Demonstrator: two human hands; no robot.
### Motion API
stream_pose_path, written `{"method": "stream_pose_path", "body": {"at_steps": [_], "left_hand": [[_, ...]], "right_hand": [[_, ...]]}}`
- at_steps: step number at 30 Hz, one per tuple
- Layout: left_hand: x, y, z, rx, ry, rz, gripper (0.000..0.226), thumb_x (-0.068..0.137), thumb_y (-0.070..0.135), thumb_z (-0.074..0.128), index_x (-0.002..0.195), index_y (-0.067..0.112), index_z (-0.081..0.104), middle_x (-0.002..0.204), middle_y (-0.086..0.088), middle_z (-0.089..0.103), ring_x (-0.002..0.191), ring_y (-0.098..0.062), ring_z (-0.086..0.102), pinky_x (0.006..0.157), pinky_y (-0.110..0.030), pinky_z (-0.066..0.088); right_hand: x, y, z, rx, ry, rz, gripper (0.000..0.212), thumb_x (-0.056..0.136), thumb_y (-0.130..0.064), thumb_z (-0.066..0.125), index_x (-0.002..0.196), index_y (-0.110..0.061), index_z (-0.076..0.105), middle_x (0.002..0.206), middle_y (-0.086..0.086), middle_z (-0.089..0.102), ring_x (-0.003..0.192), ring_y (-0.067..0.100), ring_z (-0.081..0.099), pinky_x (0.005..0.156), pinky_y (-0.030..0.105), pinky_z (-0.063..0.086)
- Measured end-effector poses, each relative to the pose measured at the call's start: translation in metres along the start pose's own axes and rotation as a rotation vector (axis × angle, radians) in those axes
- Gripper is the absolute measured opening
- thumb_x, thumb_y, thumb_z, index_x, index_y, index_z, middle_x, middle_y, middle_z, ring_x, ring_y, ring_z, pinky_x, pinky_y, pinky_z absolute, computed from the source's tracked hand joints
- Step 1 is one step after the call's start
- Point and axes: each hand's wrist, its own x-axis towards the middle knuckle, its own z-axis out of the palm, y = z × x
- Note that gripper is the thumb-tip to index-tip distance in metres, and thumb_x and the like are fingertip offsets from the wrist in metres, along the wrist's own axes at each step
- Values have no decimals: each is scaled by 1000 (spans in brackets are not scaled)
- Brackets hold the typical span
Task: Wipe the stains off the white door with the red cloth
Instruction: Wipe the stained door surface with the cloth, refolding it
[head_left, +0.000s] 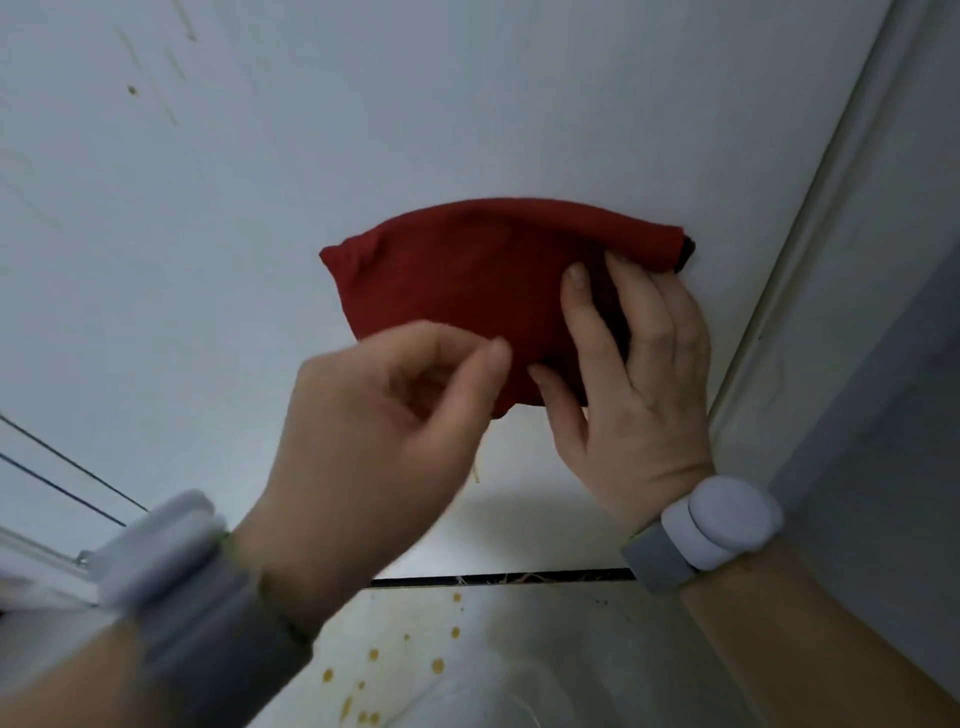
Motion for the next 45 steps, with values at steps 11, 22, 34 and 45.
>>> {"method": "stream_pose_path", "body": {"at_steps": [11,22,34,45], "left_hand": [[44,10,27,-709,211,-740,39,98,41,59,89,6,75,83,-13,80,81,-25,80,83,-37,63],[30,-14,46,-826,234,-708,33,99,22,51,85,3,74,82,-16,79,80,-28,79,72,-29,63],[-12,-77,77,-892,150,-906,37,94,15,47,84,-9,73,86,-28,76,82,-35,78,72,-32,64],[-36,-104,91,-802,117,-918,33,95,11,49,90,-13,72,83,-26,77,80,-36,78,76,-34,64]], "right_hand": [[-1,1,-17,78,-61,-3,49,98,-13,59,145,-2,51,151,21,40,140,39,36,120,51,29],[-17,1,-5,93,-54,-12,52,93,-2,52,144,2,50,150,20,36,141,42,36,116,57,32],[-88,3,9,37,-247,-50,61,84,-11,57,144,-2,52,151,13,31,141,36,28,118,57,31],[-121,-9,6,0,-408,11,62,82,-17,55,143,-4,54,148,13,34,136,35,33,121,48,21]]}}
